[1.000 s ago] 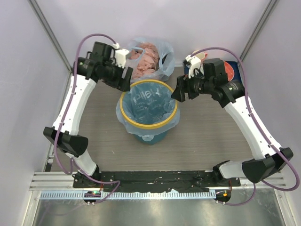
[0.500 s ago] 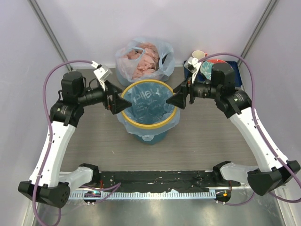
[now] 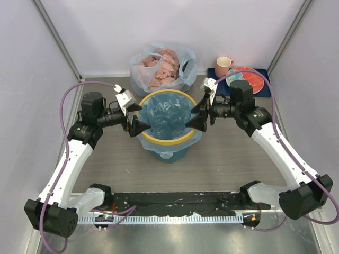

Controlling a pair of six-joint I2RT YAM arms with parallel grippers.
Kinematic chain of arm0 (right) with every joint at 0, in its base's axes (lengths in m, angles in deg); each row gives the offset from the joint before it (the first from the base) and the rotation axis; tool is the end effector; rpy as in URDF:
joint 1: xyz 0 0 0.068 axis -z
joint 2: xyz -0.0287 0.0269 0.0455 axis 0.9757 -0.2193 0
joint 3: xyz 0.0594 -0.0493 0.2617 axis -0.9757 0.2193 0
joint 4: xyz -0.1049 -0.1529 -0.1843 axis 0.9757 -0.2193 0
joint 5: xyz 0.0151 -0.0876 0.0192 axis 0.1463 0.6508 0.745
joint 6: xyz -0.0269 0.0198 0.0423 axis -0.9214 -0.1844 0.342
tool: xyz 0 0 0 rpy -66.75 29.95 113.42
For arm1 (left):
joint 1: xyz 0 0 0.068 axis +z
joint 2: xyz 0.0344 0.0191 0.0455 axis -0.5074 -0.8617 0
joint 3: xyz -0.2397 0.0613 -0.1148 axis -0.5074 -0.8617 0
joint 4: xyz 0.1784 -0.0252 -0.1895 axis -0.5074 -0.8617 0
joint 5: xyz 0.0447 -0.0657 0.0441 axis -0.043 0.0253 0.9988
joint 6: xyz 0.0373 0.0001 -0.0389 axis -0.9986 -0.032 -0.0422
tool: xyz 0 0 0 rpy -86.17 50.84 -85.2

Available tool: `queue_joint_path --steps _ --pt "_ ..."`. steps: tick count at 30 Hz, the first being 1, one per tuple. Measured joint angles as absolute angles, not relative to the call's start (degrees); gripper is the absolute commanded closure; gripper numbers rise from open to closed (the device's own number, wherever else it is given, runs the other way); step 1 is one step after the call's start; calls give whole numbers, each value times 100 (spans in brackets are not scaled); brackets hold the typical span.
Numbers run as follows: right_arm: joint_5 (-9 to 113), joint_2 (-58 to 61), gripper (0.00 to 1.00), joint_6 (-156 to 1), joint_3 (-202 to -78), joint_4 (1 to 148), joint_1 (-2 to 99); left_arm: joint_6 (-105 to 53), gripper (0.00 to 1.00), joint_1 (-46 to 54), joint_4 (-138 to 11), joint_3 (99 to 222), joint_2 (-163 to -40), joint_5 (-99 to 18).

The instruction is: Put the trash bags into the trash bin

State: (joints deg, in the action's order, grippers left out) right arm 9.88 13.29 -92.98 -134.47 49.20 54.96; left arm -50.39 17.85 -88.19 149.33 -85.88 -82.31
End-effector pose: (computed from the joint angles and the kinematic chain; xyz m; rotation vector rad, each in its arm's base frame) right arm 0.2281 0.1231 0.3833 -1.0413 1.6842 1.0122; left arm 0.2108 -0.0753 0.3705 0.9554 1.6391 -0.8421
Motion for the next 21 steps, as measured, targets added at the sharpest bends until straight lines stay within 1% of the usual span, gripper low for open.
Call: queue_joint_path --steps 4,15,21 --pt "927 1386 21 -9604 -13246 5136 5490 -5310 3 1778 -8658 14756 -8496 -8233" --pt "955 1722 20 -10374 -12652 5641 5453 -5640 4 1761 -8699 14756 -8499 -8168" --pt "944 1713 20 -10319 -12689 5639 5453 -5662 1 1758 -8959 14946 -8586 -8157"
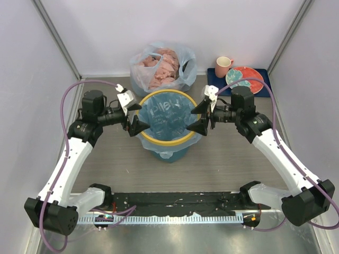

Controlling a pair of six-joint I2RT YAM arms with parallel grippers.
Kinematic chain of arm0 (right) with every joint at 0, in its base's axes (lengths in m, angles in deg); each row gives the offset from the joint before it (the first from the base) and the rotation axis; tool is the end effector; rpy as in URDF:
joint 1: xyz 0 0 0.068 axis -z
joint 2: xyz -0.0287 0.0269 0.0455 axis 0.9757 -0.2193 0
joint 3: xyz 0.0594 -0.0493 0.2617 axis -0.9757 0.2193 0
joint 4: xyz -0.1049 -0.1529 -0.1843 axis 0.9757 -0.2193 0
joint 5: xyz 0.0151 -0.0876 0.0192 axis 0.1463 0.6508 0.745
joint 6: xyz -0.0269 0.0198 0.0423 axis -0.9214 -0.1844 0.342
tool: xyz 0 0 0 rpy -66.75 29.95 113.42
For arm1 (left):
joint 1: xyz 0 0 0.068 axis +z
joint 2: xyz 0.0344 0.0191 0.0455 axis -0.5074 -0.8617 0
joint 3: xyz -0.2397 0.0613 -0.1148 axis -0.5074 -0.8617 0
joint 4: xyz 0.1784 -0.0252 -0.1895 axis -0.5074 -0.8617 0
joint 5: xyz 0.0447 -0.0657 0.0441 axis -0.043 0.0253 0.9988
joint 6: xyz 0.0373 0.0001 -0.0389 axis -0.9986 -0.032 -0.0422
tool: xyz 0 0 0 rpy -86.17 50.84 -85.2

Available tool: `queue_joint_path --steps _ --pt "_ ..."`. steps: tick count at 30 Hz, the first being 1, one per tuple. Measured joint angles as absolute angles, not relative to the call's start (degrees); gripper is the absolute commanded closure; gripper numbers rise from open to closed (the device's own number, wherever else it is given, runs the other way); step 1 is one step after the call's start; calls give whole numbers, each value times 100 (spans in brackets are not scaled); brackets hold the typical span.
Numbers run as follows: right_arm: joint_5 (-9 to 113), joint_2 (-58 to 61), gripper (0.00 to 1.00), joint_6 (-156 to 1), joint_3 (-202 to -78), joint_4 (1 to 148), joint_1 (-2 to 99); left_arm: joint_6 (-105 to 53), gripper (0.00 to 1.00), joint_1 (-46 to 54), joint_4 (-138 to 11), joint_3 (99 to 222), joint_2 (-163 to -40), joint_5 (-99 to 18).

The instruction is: Put the trash bags into the trash bin

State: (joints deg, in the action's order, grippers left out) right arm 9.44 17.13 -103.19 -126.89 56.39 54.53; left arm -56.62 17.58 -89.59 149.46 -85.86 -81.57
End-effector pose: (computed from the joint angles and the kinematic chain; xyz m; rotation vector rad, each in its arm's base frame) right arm 0.2174 0.1209 0.3658 -1.1782 1.4943 0.8849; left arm 0.2098 -0.0758 0.3690 1.0308 1.5976 -0.7690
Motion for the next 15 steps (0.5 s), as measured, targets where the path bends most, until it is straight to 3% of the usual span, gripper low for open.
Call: queue_joint_path --steps 9,15 --pt "960 1604 19 -9117 -13327 5285 5472 -5154 2 1765 -9440 16395 -9325 -8124" --pt "1021 1386 19 -8839 -13635 5538 5520 -4789 2 1765 -9114 16423 -9600 -8076"
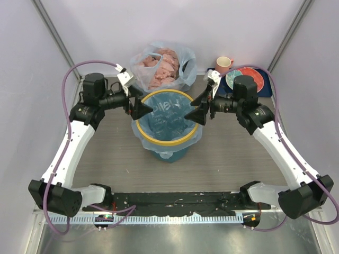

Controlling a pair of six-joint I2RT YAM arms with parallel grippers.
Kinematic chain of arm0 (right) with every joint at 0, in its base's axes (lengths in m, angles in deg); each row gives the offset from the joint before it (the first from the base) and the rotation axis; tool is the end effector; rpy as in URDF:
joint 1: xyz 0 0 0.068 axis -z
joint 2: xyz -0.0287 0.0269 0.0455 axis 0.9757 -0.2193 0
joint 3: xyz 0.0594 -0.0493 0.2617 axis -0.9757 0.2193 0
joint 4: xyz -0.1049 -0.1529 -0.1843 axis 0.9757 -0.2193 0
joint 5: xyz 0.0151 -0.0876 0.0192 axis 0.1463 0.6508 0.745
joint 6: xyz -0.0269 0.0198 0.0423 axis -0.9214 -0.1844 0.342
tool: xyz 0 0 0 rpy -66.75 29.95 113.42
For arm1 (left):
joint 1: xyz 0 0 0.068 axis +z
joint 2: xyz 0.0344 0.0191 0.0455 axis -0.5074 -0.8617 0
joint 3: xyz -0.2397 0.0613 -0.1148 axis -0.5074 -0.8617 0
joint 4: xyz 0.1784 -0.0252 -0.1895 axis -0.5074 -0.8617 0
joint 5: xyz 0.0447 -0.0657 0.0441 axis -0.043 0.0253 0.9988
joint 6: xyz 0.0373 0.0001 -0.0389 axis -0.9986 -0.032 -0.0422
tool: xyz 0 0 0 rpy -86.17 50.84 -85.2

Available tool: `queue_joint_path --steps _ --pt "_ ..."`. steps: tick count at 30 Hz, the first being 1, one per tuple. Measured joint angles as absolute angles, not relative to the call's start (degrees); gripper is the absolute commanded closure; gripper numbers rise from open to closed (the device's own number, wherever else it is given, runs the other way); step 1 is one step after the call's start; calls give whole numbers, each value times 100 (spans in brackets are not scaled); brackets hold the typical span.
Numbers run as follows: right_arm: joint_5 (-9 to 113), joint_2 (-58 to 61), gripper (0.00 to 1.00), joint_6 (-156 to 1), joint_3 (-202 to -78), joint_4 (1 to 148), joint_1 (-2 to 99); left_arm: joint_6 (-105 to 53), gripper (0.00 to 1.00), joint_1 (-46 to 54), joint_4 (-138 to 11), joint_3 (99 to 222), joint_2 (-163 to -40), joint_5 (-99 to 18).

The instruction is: Put the trash bags into the trash bin

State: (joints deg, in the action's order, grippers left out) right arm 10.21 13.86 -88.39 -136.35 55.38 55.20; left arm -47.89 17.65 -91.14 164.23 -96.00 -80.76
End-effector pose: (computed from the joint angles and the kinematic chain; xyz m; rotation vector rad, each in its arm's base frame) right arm 0.2286 0.1220 0.4064 -0.9874 1.5899 1.0069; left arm 0.2476 -0.0838 0.4128 0.9142 1.6452 -0.8355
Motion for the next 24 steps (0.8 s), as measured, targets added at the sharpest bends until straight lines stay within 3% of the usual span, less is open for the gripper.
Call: queue_joint_path --steps 7,16,20,24 --pt "1182 920 17 -8717 -13642 5521 5726 -4193 0 1896 -9219 16493 -10029 -7779" --pt "1746 854 15 -7696 -14663 5492 7112 -3371 0 3721 -10758 18841 -10807 -7503" --pt "2457 909 12 -7768 -14630 5156 7636 -3329 0 4482 -11458 18747 -10896 -7040" --pt "3370 970 12 -8188 -14195 4603 7881 -3467 0 4501 -11705 17615 -10702 -6441"
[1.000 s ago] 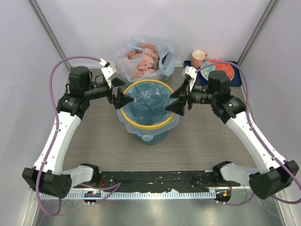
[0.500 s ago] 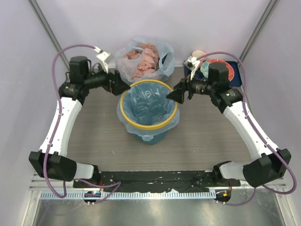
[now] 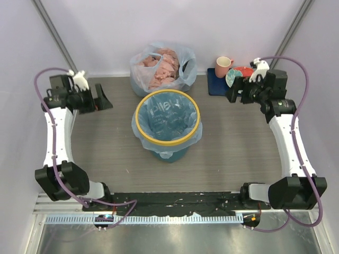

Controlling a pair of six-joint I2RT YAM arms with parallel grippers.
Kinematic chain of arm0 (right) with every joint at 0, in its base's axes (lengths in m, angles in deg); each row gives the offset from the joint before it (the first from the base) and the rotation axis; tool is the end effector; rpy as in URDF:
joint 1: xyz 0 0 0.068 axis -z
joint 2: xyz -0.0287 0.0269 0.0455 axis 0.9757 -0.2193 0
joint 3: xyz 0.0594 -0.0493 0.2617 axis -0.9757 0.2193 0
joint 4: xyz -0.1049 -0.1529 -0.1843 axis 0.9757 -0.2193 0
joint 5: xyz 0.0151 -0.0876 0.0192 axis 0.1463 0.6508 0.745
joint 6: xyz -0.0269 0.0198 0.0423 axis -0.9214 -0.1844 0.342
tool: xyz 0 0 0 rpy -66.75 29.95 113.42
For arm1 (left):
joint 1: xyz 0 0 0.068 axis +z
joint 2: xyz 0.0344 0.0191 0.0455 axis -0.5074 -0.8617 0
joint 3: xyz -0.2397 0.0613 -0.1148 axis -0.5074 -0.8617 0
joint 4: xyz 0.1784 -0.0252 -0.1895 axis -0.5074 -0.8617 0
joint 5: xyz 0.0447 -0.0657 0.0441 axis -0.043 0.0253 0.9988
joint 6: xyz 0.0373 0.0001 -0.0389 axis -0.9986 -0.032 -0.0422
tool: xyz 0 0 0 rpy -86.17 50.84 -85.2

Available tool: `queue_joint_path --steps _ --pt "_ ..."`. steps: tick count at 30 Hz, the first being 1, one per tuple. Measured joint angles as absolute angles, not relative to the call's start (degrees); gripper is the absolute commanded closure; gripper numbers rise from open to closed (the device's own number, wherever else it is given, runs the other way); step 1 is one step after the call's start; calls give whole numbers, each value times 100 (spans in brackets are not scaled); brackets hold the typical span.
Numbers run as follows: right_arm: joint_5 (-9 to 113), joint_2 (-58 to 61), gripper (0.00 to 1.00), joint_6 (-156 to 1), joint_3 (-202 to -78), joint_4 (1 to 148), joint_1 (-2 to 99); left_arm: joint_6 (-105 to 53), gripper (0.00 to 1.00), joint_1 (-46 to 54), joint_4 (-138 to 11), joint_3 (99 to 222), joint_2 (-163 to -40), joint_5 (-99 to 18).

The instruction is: Put the trash bags into the trash bin

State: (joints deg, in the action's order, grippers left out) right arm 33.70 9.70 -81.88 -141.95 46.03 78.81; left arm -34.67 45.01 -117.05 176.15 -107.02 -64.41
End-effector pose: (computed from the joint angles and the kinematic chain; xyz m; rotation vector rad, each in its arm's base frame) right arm 0.2775 0.0082 0.4026 -0.2152 1.9653 0.4549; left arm 0.2852 0.0543 0.3887 -0.0760 2.2704 -0.5516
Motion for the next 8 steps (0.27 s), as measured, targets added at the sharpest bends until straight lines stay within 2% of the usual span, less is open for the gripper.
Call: queue_joint_path --steps 4,8 --pt "4138 1099 12 -8464 -13170 4290 7907 -3559 0 4480 -11801 15991 -10282 -5954" --pt "4433 1438 12 -8533 -12049 4069 7905 -3629 0 4440 -11785 15182 -9880 -5632"
